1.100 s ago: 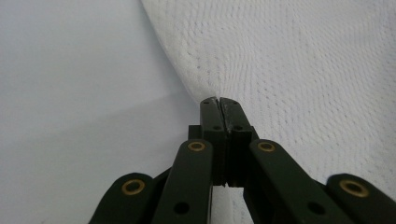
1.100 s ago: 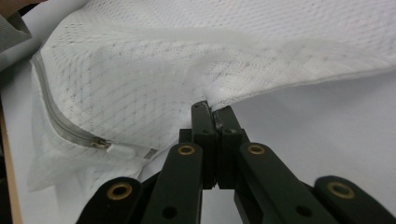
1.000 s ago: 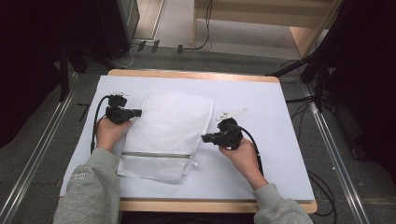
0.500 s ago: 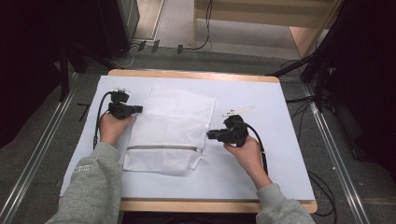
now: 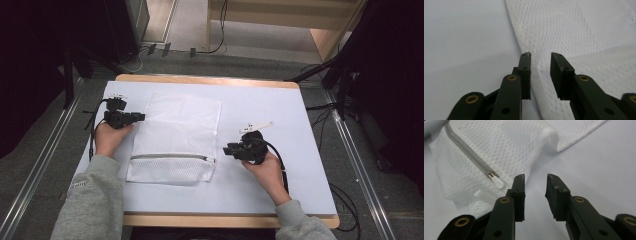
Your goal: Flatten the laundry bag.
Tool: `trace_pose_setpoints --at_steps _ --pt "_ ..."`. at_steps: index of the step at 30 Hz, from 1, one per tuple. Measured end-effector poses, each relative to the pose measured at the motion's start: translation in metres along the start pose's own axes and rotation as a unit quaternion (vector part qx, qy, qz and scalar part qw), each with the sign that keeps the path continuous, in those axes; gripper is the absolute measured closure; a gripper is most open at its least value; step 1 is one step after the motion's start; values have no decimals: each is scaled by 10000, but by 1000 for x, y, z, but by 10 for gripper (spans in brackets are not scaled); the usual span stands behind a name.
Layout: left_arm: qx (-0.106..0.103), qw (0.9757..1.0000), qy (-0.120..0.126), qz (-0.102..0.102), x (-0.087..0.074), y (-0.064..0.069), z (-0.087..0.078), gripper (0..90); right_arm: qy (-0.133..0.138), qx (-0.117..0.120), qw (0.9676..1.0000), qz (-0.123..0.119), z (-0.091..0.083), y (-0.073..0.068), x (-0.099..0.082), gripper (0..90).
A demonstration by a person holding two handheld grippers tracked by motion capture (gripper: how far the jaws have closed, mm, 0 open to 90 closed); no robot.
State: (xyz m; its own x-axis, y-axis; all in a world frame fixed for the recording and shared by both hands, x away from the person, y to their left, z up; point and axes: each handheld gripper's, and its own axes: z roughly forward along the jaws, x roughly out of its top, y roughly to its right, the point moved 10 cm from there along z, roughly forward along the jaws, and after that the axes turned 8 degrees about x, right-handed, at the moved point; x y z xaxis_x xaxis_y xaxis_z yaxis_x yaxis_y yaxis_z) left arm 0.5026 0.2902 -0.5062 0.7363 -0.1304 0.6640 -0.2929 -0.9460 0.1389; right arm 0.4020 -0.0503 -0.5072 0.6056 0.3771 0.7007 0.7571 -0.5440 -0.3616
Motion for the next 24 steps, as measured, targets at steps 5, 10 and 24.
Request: trace_pose_setpoints --at_steps 5,10,24 --pt "-143 9999 32 29 -10 11 -18 618 -15 2 10000 2 14 1 5 652" --pt "-137 9998 1 111 -23 18 -29 584 -160 114 9998 -82 35 -4 8 610" --pt "-173 9994 -126 284 -55 31 -50 551 -933 594 9938 134 59 -31 -7 894"
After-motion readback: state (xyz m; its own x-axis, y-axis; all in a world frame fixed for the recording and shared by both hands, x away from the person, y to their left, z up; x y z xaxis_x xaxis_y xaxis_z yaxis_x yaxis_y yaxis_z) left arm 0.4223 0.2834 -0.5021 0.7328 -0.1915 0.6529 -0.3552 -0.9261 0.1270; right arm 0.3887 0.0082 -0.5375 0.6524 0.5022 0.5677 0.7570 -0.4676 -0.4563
